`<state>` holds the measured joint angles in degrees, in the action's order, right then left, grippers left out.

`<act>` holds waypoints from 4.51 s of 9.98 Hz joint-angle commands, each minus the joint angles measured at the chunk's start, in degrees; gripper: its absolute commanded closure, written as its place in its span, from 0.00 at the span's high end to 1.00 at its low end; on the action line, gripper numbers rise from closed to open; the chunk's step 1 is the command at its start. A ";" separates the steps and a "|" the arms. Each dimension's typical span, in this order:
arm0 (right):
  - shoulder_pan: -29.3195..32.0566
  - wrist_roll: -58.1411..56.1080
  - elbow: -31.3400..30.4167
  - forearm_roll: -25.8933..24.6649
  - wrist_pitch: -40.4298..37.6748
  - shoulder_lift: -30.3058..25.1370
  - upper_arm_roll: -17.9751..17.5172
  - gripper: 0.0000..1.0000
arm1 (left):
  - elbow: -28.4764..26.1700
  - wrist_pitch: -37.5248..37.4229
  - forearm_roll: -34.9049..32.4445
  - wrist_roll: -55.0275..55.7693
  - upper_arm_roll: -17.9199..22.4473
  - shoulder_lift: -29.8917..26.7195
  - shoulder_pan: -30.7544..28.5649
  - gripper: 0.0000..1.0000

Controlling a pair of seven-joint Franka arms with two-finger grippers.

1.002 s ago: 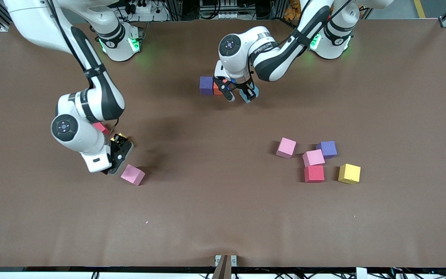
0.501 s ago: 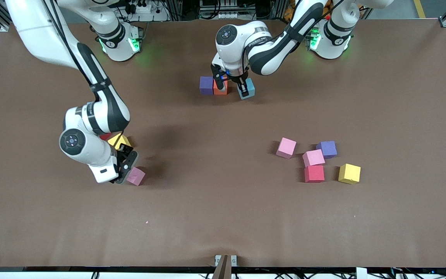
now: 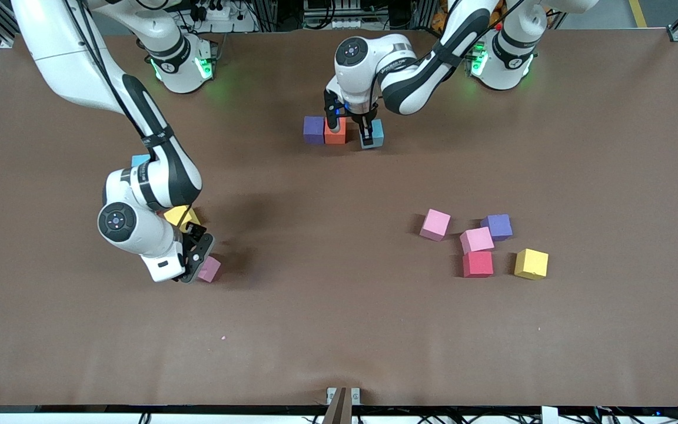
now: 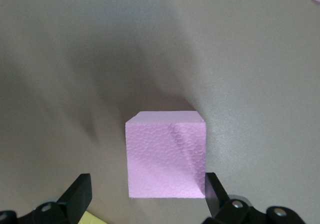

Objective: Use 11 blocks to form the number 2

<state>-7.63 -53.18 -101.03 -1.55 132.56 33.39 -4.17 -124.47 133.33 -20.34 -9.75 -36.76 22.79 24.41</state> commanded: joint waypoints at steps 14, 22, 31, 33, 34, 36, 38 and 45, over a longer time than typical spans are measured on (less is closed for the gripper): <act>1.48 -1.31 2.06 0.15 9.03 6.69 -2.07 1.00 | 5.03 0.97 -4.52 -4.31 -0.86 7.53 2.74 0.54; 1.04 -1.05 1.89 0.32 8.77 4.68 -1.98 0.52 | 6.95 0.88 -4.71 -4.40 -0.77 9.47 3.18 0.54; -7.57 25.40 0.48 0.32 5.42 -1.83 -1.89 0.50 | 7.75 -2.53 -4.79 -2.29 -0.94 8.60 3.01 1.00; -7.75 26.63 0.48 0.32 5.34 -1.83 -1.98 0.50 | 7.67 -5.16 -4.18 -2.38 -1.64 6.40 2.57 1.00; -8.18 29.86 0.39 0.32 5.16 -2.01 -2.15 0.50 | 7.67 -6.92 -4.01 -2.55 -2.08 4.91 1.70 1.00; -11.07 37.41 0.31 0.32 5.07 -2.62 -1.98 0.50 | 7.67 -8.69 -3.92 -2.91 -3.84 2.89 -1.19 1.00; -12.14 43.31 -0.66 0.32 5.16 -3.32 -1.98 0.50 | 7.84 -10.45 -3.13 -3.26 -5.68 0.08 -5.32 1.00; -17.83 65.25 -6.81 3.66 3.59 -10.17 -2.24 0.47 | 18.38 -21.18 1.79 -3.43 -1.41 -3.80 -18.96 1.00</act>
<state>-21.94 4.27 -104.45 0.85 137.44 27.19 -6.64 -108.05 113.95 -20.71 -13.33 -40.07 19.48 6.29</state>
